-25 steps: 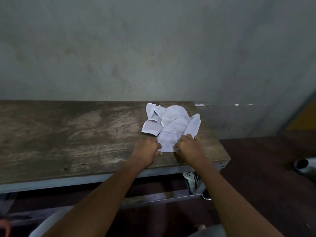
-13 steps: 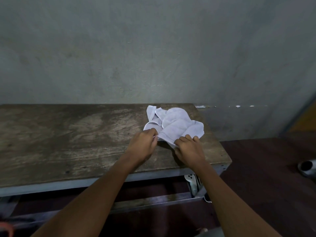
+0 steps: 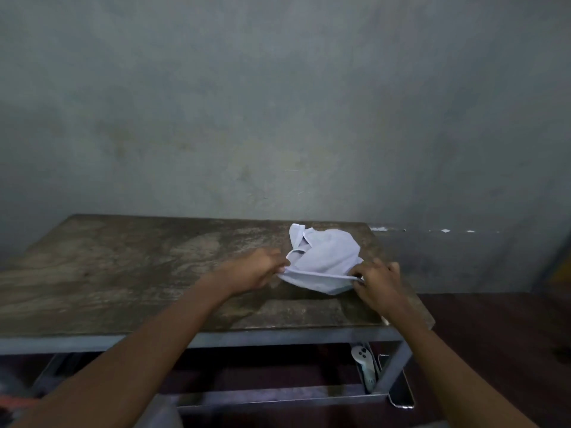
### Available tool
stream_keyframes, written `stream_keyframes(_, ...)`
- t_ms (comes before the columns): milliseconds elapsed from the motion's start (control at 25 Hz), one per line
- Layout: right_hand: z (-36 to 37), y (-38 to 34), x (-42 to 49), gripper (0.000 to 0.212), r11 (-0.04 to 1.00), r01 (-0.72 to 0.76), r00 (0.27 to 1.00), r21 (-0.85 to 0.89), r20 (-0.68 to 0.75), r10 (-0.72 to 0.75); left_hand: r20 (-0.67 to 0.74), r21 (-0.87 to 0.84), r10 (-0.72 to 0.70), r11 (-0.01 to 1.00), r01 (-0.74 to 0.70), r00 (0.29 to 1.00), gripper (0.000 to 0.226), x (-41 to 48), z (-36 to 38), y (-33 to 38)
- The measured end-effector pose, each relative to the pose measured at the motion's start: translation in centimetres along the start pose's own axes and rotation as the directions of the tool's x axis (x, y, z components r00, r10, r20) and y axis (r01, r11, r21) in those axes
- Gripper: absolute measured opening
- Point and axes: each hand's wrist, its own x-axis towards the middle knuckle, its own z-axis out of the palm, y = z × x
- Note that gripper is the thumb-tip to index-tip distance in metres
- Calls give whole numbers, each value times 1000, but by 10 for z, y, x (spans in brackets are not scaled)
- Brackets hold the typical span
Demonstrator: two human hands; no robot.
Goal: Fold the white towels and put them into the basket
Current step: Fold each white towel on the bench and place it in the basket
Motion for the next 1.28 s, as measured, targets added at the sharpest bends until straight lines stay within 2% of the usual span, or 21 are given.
stream_keyframes(200, -76, -5, 24, 14, 1000, -16, 998, 0, -54, 16, -19, 212, 14, 977, -9, 1000, 33, -18, -120, -1)
stream_keyframes(280, -123, -12, 42, 18, 996, 24, 998, 85, -61, -19, -63, 273, -11, 962, 28, 998, 37, -24, -165, -2)
stream_keyframes(360, -175, -27, 58, 24, 985, 62, 996, 158, -79, -50, -124, 308, -69, 945, 105, 990, 36, -29, -208, -3)
stream_keyframes(480, -245, -43, 76, 19, 982, 122, 985, 148, -138, -101, -208, 356, -188, 900, 253, 960, 22, -32, -273, -2)
stream_keyframes(560, -288, -53, 77, 20, 978, 144, 984, 150, -125, -125, -290, 396, -252, 847, 355, 923, 20, -33, -313, 5)
stream_keyframes(640, -327, -64, 76, 24, 971, 161, 976, 179, -173, -130, -415, 397, -290, 795, 459, 862, 21, -32, -349, 12)
stream_keyframes(720, -359, -72, 76, 24, 958, 187, 951, 217, -285, -121, -564, 348, -278, 774, 529, 777, 22, -31, -378, 23)
stream_keyframes(800, -379, -76, 72, 17, 946, 194, 961, 259, -244, -130, -638, 274, -263, 801, 532, 724, 21, -32, -399, 34)
stream_keyframes(840, -386, -78, 70, 15, 940, 192, 967, 282, -219, -131, -620, 235, -272, 830, 505, 736, 19, -35, -408, 38)
stream_keyframes(920, -396, -79, 68, 15, 919, 205, 947, 336, -305, -100, -561, 117, -332, 875, 470, 758, 16, -42, -421, 44)
stream_keyframes(1000, -404, -84, 63, 13, 896, 233, 933, 379, -345, -97, -594, -74, -388, 898, 433, 705, 14, -47, -427, 45)
stream_keyframes(1120, -416, -92, 56, 11, 872, 243, 914, 424, -401, -60, -673, -332, -429, 903, 272, 603, 12, -50, -427, 45)
stream_keyframes(1200, -424, -95, 53, 7, 839, 264, 901, 475, -432, -39, -708, -388, -432, 899, 203, 558, 10, -52, -429, 44)
stream_keyframes(1280, -430, -97, 54, 6, 810, 276, 893, 517, -449, -18, -717, -346, -415, 909, 231, 560, 11, -56, -433, 45)
